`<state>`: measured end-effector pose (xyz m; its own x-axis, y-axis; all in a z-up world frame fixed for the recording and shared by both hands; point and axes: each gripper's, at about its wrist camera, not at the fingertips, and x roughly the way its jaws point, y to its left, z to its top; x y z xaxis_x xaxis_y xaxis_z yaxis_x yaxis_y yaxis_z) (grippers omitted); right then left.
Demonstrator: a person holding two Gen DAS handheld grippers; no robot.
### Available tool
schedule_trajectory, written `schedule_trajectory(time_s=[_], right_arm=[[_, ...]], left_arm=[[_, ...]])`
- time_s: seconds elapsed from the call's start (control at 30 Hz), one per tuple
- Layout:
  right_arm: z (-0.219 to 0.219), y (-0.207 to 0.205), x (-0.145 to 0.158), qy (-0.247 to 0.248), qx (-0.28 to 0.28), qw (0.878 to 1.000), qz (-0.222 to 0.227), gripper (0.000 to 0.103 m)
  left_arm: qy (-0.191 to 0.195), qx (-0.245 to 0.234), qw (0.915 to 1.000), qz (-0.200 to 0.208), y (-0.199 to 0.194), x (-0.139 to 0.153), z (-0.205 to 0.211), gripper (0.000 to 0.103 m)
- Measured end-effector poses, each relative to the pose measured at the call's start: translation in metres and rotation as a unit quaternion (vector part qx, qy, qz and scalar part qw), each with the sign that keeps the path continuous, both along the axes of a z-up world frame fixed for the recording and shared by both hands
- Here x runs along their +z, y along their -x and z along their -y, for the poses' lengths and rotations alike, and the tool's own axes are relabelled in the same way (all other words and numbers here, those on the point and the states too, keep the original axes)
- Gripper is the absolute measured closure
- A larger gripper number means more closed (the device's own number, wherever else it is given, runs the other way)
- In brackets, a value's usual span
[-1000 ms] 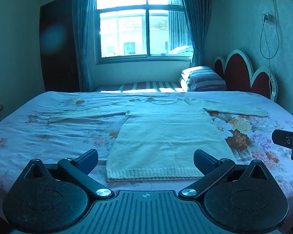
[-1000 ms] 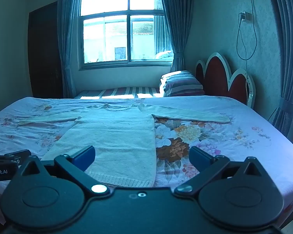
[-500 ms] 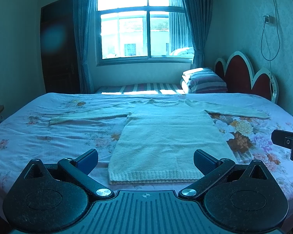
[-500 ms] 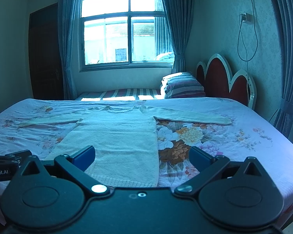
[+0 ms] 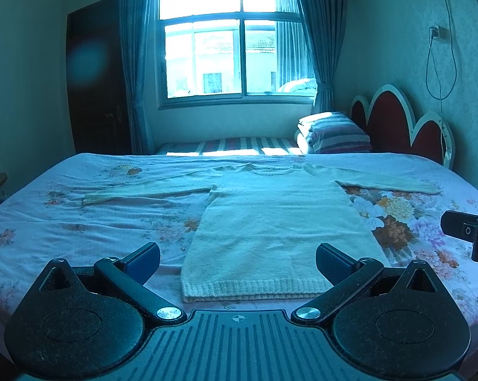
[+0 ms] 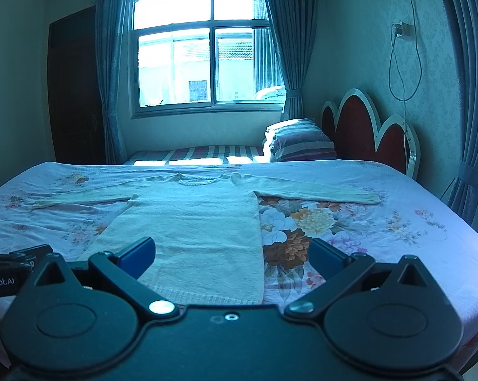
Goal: Fold small clothes
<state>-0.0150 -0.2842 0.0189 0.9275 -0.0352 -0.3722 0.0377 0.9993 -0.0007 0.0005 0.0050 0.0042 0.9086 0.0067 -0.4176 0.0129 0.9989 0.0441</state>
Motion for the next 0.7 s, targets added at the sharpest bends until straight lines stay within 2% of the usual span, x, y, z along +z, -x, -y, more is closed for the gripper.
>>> schedule_trajectory(time_s=[0.7], right_arm=[[-0.0061,0.0001,-0.0005,0.002,0.002,1.0,0.001,0.0]], left_arm=[[-0.001,0.0,1.0,0.002,0.0026,-0.0007,-0.0025,0.0]])
